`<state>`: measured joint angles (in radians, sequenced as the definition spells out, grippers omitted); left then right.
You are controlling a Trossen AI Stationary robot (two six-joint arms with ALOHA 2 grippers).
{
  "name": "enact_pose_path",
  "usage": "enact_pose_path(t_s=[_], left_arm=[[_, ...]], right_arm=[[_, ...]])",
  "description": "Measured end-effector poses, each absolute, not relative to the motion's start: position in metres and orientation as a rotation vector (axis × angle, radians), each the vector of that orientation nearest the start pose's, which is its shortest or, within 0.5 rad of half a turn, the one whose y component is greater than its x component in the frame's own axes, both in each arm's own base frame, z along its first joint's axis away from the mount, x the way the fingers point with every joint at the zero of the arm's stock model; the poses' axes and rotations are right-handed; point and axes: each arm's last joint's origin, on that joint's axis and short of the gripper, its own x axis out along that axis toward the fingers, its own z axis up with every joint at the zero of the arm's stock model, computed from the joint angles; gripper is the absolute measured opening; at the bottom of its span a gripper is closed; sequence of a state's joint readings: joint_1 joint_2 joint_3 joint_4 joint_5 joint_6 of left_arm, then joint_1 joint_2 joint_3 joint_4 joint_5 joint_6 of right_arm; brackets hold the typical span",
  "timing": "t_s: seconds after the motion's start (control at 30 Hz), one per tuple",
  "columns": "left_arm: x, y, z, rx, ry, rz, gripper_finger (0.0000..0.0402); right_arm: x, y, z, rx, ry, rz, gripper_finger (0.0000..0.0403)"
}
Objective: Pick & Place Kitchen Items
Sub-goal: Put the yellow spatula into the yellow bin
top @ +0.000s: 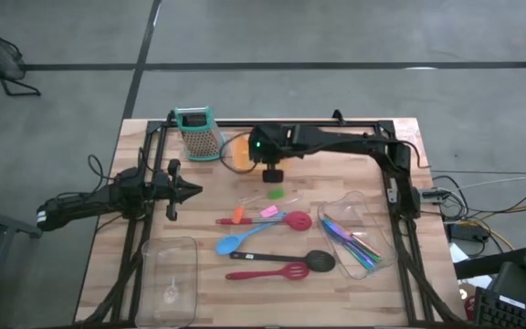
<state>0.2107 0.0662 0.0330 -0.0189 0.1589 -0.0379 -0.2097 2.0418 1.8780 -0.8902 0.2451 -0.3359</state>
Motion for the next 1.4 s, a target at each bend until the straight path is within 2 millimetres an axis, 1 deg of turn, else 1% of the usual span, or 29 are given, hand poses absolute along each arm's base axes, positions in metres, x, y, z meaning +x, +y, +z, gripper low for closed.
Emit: enact_pose_path(t_s=[0.1,0.17,0.27,0.37,0.63,0.8,1.3,1.4], left_arm=[[0.098,0.016,0.168,-0.047,0.05,0.052,0.0035],[0.098,0.016,0.168,-0.047,0.05,0.053,0.0035],[0.098,0.016,0.168,-0.047,0.05,0.052,0.0035],[0.098,0.016,0.168,-0.047,0.05,0.053,0.0035],[0.098,0.016,0.168,-0.047,0.05,0.053,0.0035],[0.098,0.016,0.168,-0.047,0.05,0.053,0.0035],[0.098,0.016,0.168,-0.048,0.05,0.052,0.0035],[0.098,0.016,0.168,-0.047,0.05,0.052,0.0035]], right_arm=[[0.426,-0.114,0.276,-0.288,1.099,-0.249,0.0008],[0.427,-0.121,0.273,-0.271,1.081,-0.259,0.0008],[0.426,-0.129,0.261,-0.256,1.103,-0.262,0.0008],[0.427,-0.135,0.246,-0.229,1.147,-0.269,0.0008],[0.433,-0.14,0.218,-0.214,1.209,-0.262,0.0008],[0.435,-0.143,0.207,-0.21,1.236,-0.258,0.0008],[0.435,-0.143,0.205,-0.202,1.239,-0.262,0.0009],[0.435,-0.143,0.206,-0.193,1.234,-0.272,0.0016]])
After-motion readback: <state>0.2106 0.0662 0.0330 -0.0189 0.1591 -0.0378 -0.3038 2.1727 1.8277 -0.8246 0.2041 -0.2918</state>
